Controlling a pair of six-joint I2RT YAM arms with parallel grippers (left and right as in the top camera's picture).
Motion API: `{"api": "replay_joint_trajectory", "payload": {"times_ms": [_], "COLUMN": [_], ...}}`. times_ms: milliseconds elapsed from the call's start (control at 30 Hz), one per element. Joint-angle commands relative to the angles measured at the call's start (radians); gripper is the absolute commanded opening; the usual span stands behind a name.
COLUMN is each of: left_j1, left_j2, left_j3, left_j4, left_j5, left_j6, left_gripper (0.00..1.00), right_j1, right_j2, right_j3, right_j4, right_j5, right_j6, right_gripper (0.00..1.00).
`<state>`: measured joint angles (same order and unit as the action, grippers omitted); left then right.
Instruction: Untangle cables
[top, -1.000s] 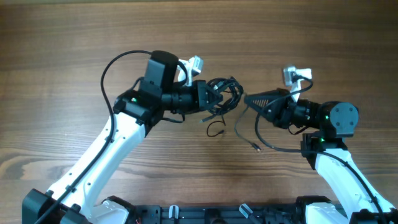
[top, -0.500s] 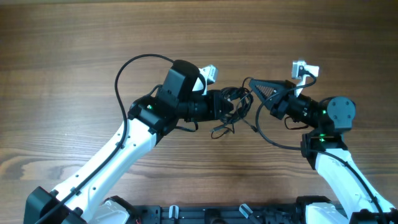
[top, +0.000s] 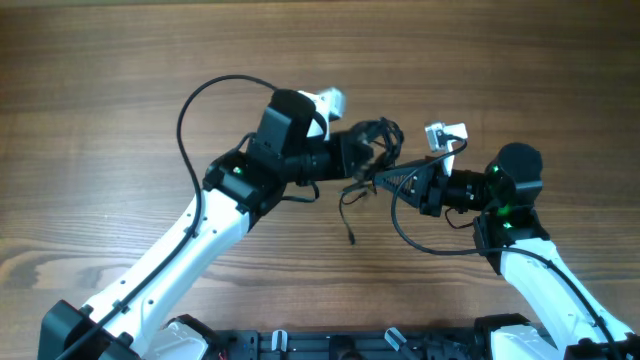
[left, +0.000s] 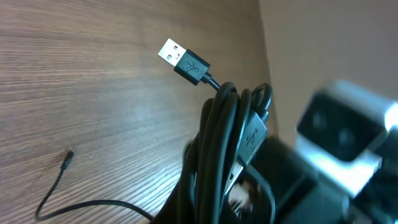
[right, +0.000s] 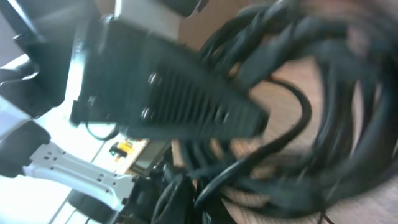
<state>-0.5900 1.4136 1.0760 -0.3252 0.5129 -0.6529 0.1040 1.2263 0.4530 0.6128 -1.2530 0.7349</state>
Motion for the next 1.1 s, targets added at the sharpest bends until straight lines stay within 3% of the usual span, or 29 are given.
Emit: {"api": "replay_joint_trajectory", "payload": {"times_ms": [0, 167, 400, 567, 1067], "left_j1": [-0.035, -0.036, -0.035, -0.04, -0.061], "left_j2": [-0.011, -0.011, -0.011, -0.011, -0.007], "left_j3": [0.003, 0.003, 0.003, 0.003, 0.003], "left_j4": [-0.044, -0.084, -0.062, -0.05, -0.004], "left_j5": [0.074, 0.074, 0.113, 0.247, 0.189], "left_j6": [0.238, 0.31, 0.333, 0.336, 0.336], "left_gripper": [0.04, 0.04, 0.04, 0.04, 0.04], "right_j1": [0.003, -0.014, -0.014, -0.011, 0.145], "right_j2": [-0.001, -0.001, -0.001, -0.001, -0.001], "right_j3": [0.005, 0.005, 0.005, 0.005, 0.005], "right_j4": [0.002, -0.021, -0.246, -0.187, -0.078], "right_j5": [0.061, 0.124, 0.278, 0.283, 0.197], "right_j6": [-0.028, -0.025, -0.059, -0.036, 0.05], "right_gripper": [0.04, 0.05, 0.05, 0.05, 0.08]}}
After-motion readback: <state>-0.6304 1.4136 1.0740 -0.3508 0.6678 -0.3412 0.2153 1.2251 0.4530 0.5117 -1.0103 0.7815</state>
